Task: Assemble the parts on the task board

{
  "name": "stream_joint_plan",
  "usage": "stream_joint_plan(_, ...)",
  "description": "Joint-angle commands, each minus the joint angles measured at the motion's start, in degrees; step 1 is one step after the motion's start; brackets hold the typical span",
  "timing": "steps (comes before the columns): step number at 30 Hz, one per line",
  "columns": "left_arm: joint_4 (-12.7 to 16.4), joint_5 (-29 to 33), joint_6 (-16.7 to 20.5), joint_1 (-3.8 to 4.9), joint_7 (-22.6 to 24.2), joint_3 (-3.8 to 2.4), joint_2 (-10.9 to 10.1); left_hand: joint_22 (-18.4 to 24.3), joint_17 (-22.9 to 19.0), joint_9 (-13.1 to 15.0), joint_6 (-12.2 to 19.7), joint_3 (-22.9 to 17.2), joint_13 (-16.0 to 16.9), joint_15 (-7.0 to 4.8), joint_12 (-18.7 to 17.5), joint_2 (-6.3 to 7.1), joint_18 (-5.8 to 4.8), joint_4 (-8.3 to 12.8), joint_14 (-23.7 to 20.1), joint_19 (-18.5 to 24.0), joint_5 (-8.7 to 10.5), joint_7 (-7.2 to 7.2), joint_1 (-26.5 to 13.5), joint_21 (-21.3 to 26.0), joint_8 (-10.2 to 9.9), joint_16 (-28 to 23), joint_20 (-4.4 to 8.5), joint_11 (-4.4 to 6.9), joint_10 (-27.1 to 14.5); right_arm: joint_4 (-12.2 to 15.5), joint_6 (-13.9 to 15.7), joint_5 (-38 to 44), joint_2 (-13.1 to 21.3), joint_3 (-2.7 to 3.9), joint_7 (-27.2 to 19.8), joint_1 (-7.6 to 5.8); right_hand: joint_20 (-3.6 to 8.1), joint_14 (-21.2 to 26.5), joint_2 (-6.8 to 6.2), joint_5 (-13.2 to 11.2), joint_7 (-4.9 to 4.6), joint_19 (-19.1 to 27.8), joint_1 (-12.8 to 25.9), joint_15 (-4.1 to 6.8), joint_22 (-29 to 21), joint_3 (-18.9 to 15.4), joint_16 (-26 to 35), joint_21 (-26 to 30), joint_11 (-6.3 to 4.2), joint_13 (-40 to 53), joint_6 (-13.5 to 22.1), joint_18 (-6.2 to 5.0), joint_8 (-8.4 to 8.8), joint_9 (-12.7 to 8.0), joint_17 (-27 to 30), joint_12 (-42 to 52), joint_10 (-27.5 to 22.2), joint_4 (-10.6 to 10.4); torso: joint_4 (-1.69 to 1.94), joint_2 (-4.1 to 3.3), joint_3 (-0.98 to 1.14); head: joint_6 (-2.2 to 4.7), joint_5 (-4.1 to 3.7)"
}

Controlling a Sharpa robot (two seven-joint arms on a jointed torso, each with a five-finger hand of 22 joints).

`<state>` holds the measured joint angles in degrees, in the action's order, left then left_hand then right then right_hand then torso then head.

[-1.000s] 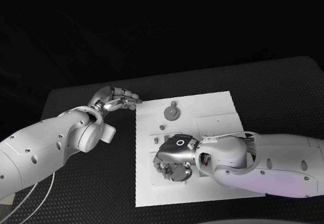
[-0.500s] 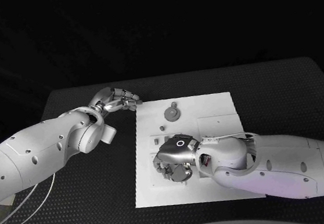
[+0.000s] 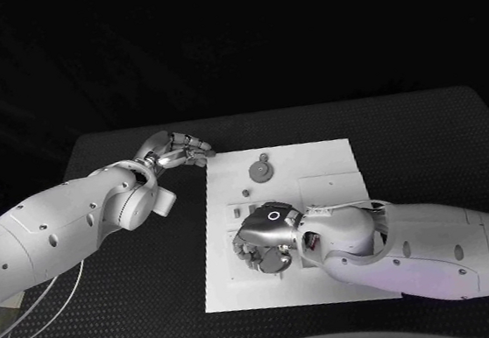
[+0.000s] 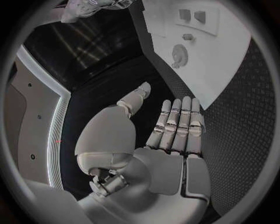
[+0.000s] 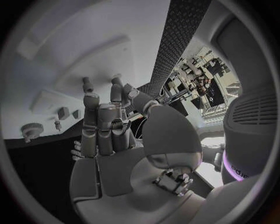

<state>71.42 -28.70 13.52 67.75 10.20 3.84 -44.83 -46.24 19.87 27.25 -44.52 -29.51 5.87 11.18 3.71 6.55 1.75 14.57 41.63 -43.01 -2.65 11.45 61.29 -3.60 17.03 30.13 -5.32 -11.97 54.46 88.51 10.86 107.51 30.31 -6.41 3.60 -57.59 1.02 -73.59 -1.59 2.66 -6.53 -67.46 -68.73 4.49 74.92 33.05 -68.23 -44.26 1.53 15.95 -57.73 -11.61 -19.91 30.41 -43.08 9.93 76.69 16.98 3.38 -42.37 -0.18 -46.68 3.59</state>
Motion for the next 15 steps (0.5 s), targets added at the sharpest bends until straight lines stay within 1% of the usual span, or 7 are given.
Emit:
stream_joint_plan(1,0.2,0.3,-0.5,0.05,0.3,-0.04,0.0,0.1,0.1,-0.1,0.5,0.0,-0.1,-0.02,0.3,0.18,0.71,-0.3,-0.5,0.2,-0.25,0.68,-0.3,-0.3,0.2,-0.3,-0.08,-0.02,-0.3,-0.6,-1.9,1.3,0.5,-0.27,0.8,0.3,0.34,0.0,0.16,0.2,0.03,-0.2,-0.2,0.24,1.1,0.2,-0.2,-0.2,0.13,0.0,-0.4,-3.38,-0.31,1.4,-0.1,-0.3,-0.4,-0.1,-0.08,-0.02,0.03,0.01,-0.06)
stream_joint_plan(3,0.2,0.3,-0.5,0.05,0.3,-0.03,0.0,0.1,0.1,-0.1,0.5,0.0,-0.1,-0.02,0.3,0.19,0.71,-0.3,-0.5,0.2,-0.25,0.68,-0.4,-0.3,0.2,-0.3,-0.09,-0.03,-0.3,-0.4,-1.9,1.4,0.7,-0.27,0.9,0.31,0.34,0.0,0.16,0.2,0.04,-0.2,-0.2,0.24,1.1,0.2,-0.2,-0.2,0.12,0.1,-0.4,-3.38,-0.31,1.4,-0.1,-0.3,-0.4,-0.1,-0.08,-0.04,0.08,0.01,-0.21)
stream_joint_plan(5,0.2,0.3,-0.5,0.05,0.2,-0.03,-0.1,0.1,0.1,-0.1,0.5,0.0,-0.1,-0.02,0.3,0.19,0.72,-0.4,-0.5,0.2,-0.25,0.68,-0.4,-0.3,0.2,-0.3,-0.09,-0.03,-0.3,-0.4,-1.8,1.5,0.8,-0.27,0.9,0.31,0.34,0.0,0.16,0.2,0.04,-0.2,-0.2,0.24,1.1,0.2,-0.2,-0.2,0.12,0.1,-0.4,-3.38,-0.3,1.4,-0.1,-0.3,-0.4,-0.1,-0.07,-0.04,0.09,0.04,-0.17)
stream_joint_plan(6,0.2,0.3,-0.5,0.05,0.2,-0.03,-0.1,0.1,0.1,-0.1,0.5,0.0,-0.1,-0.02,0.3,0.19,0.72,-0.4,-0.5,0.2,-0.25,0.68,-0.4,-0.3,0.2,-0.3,-0.09,-0.03,-0.3,-0.4,-1.8,1.6,0.8,-0.27,0.9,0.32,0.34,0.0,0.16,0.2,0.04,-0.2,-0.3,0.25,1.1,0.2,-0.2,-0.2,0.12,0.1,-0.4,-3.38,-0.3,1.4,-0.1,-0.3,-0.4,-0.1,-0.06,-0.03,0.09,0.09,-0.07)
stream_joint_plan(9,0.2,0.3,-0.6,0.05,0.2,-0.03,0.0,0.1,0.1,-0.1,0.5,0.0,-0.1,-0.02,0.3,0.2,0.72,-0.4,-0.6,0.2,-0.25,0.68,-0.4,-0.3,0.2,-0.4,-0.09,-0.03,-0.3,-0.4,-1.8,1.6,0.8,-0.27,0.8,0.32,0.34,0.0,0.15,0.2,0.04,-0.2,-0.3,0.25,1.1,0.2,-0.2,-0.2,0.12,0.1,-0.4,-3.38,-0.3,1.4,-0.1,-0.3,-0.4,-0.1,-0.06,0.0,0.05,0.09,-0.09)
stream_joint_plan(12,0.2,0.3,-0.6,0.05,0.2,-0.03,0.0,0.1,0.1,-0.1,0.5,0.1,-0.1,-0.01,0.3,0.2,0.73,-0.4,-0.6,0.2,-0.25,0.67,-0.3,-0.3,0.2,-0.4,-0.09,-0.03,-0.3,-0.3,-1.7,1.6,0.8,-0.27,0.8,0.34,0.34,0.0,0.15,0.2,0.04,-0.2,-0.3,0.25,1.1,0.2,-0.2,-0.2,0.12,0.1,-0.4,-3.38,-0.3,1.4,-0.1,-0.3,-0.4,-0.1,-0.01,-0.04,0.07,0.03,-0.08)
stream_joint_plan(15,0.1,0.3,-0.6,0.05,0.1,-0.03,-0.1,0.1,0.1,-0.1,0.5,0.1,-0.1,0.0,0.3,0.21,0.73,-0.4,-0.6,0.2,-0.25,0.68,-0.4,-0.3,0.2,-0.4,-0.1,-0.04,-0.3,-0.3,-1.7,1.6,0.8,-0.27,0.8,0.36,0.34,0.0,0.15,0.2,0.05,-0.2,-0.3,0.25,1.1,0.2,-0.2,-0.2,0.11,0.2,-0.4,-3.38,-0.3,1.4,-0.1,-0.3,-0.4,-0.1,-0.04,-0.02,0.09,0.08,-0.09)
